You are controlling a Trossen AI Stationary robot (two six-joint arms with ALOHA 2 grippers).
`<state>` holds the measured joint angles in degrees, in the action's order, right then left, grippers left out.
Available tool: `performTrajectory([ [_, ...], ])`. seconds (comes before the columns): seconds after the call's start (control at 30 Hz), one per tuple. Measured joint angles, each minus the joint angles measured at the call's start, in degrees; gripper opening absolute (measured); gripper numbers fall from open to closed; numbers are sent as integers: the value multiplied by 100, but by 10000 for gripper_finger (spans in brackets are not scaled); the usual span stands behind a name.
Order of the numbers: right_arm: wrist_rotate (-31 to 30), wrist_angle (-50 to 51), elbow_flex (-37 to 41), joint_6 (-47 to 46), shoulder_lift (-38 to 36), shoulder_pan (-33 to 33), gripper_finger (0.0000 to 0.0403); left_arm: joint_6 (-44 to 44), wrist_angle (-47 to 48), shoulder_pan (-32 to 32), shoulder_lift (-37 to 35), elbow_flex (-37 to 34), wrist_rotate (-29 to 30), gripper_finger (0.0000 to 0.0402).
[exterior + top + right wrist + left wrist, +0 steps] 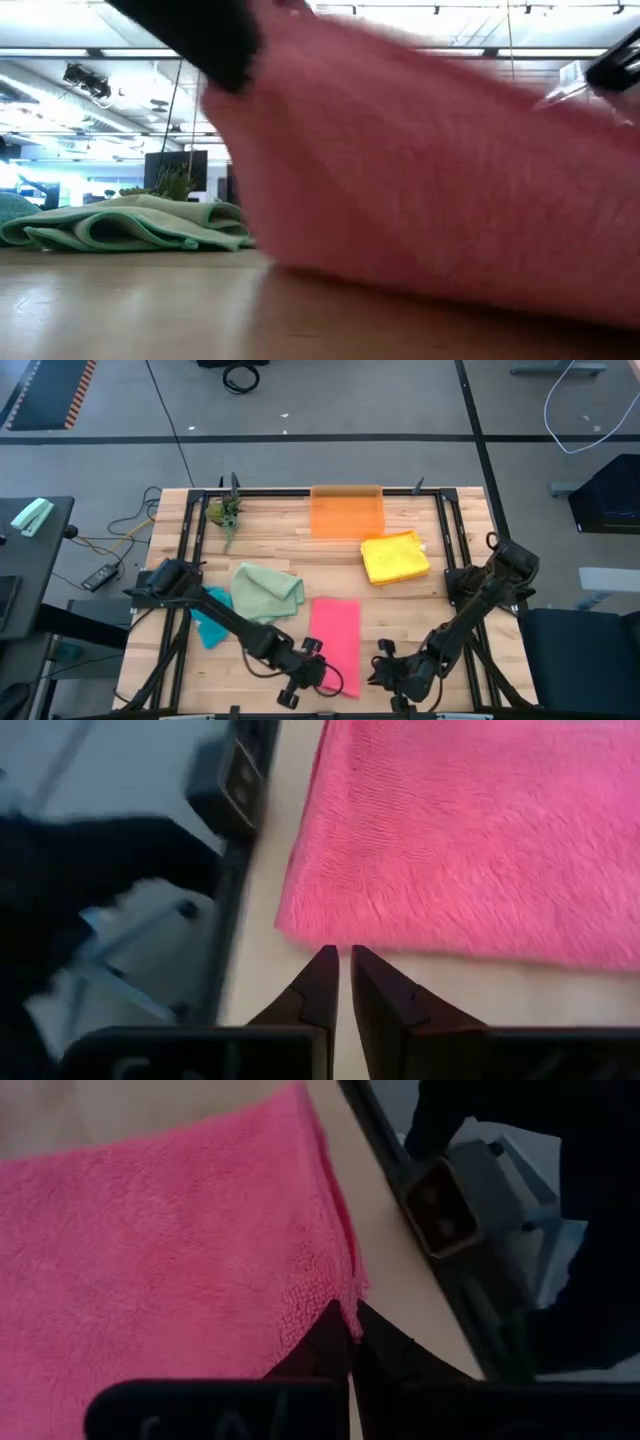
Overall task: Fold microfiber towels
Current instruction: Fold the pink microfiber cloth
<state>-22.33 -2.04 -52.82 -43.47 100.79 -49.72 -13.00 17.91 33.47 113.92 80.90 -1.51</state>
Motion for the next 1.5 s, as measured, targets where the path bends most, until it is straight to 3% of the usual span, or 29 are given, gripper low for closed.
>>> performTrajectory([
  [0.1,-166,-177,0,135,2,-152,38,-115,-32,158,-97,0,269,11],
  [0.3,-201,-1054,-10,1911,432,-301,54,-302,29,173,-82,9,492,8],
  [0.4,-208,-1816,-20,2751,836,-275,81,-333,14,124,-84,9,588,13],
  [0.53,-266,-2004,-81,3271,1249,-282,135,-417,19,70,-84,9,598,6],
  [0.7,-522,-2027,-363,3015,1640,-244,200,-436,98,42,-84,12,594,14],
  [0.83,-531,-2034,-706,2990,1970,-193,223,-441,173,15,-87,17,596,13],
  [0.97,-573,-1776,-991,2944,2094,-190,223,-444,198,11,-91,20,596,6],
  [1.17,-1234,-1251,-1231,2449,2096,-193,215,-464,265,13,-91,20,593,16],
  [1.5,-1329,-1274,-1239,2107,2148,-310,205,-438,345,-22,-95,20,596,19],
])
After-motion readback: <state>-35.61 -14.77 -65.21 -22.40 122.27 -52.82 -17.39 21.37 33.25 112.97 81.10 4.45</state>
